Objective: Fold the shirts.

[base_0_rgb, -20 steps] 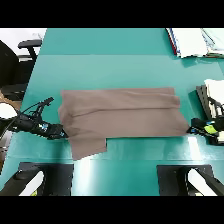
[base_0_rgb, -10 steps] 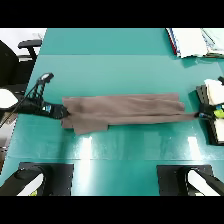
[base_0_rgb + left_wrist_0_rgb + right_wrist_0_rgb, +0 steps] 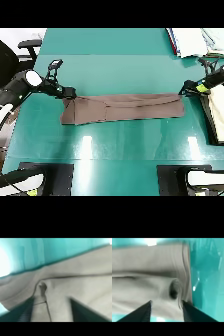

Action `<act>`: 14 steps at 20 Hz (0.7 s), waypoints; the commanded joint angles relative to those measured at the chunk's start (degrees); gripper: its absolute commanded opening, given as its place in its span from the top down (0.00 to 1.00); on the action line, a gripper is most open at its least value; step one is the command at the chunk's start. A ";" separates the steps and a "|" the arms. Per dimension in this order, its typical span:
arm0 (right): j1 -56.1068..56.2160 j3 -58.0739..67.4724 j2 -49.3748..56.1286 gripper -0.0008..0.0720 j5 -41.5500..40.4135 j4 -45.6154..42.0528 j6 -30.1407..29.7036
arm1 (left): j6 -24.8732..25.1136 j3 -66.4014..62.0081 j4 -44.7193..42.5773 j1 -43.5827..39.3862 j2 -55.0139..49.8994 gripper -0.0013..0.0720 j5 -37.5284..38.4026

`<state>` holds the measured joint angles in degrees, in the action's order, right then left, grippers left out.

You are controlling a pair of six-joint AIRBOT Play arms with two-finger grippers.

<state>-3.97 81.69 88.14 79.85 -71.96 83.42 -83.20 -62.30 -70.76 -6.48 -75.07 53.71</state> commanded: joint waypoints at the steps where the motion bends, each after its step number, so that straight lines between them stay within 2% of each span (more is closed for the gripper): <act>1: -2.25 4.98 4.98 0.37 1.27 7.78 -3.82 | -2.19 -3.39 -0.20 -0.07 -2.54 0.24 0.09; 2: -3.63 4.92 4.96 0.34 2.32 9.22 -5.07 | -2.10 -4.85 -0.15 -0.07 -2.49 0.24 2.05; 4: -7.08 3.82 4.79 0.19 5.75 9.44 -5.70 | -2.05 -7.37 0.63 -0.09 -2.49 0.24 5.79; 5: -8.96 2.32 4.61 0.17 6.34 9.46 -6.19 | -2.01 -7.89 1.09 -0.09 -2.49 0.24 6.69; 6: -10.73 0.39 4.61 0.16 6.32 9.51 -6.58 | -1.90 -7.93 2.36 -0.09 -2.49 0.30 6.99; 8: -13.94 -4.74 4.76 0.11 5.75 9.70 -8.35 | -1.77 -7.93 5.27 -0.22 -2.51 0.89 6.88; 9: -14.91 -6.97 5.14 0.11 5.57 10.78 -9.68 | -0.72 -7.93 7.96 -0.22 -2.56 0.94 6.73; 12: -16.22 -12.22 7.41 0.12 3.19 16.11 -12.09 | 1.18 -7.54 15.85 -0.22 -2.62 0.94 4.96; 14: -15.45 -14.12 8.70 0.12 0.26 20.02 -13.84 | 1.14 -7.41 16.79 -1.64 -2.67 0.94 2.51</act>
<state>-18.92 71.20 95.18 83.55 -56.75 72.47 -82.98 -69.78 -58.74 -7.11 -77.67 58.59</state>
